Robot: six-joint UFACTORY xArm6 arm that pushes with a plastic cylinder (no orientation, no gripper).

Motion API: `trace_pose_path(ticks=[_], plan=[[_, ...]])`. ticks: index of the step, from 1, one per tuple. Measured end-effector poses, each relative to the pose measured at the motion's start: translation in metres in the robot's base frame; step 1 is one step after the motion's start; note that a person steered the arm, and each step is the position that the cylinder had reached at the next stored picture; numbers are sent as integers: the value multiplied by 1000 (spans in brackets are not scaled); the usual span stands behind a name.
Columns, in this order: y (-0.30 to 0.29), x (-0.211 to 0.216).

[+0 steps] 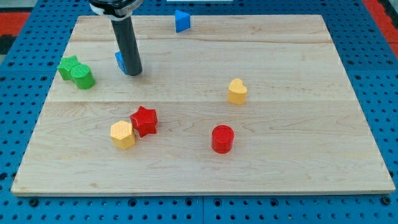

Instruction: Slide the blue cube into the bottom side of the blue triangle

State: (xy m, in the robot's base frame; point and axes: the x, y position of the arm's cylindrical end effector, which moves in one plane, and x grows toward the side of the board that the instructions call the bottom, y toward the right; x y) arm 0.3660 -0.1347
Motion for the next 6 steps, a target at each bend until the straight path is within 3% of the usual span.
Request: trace_pose_path(ticks=[2,5,6], plan=[[-65,-12],[41,-48],[53,-87]])
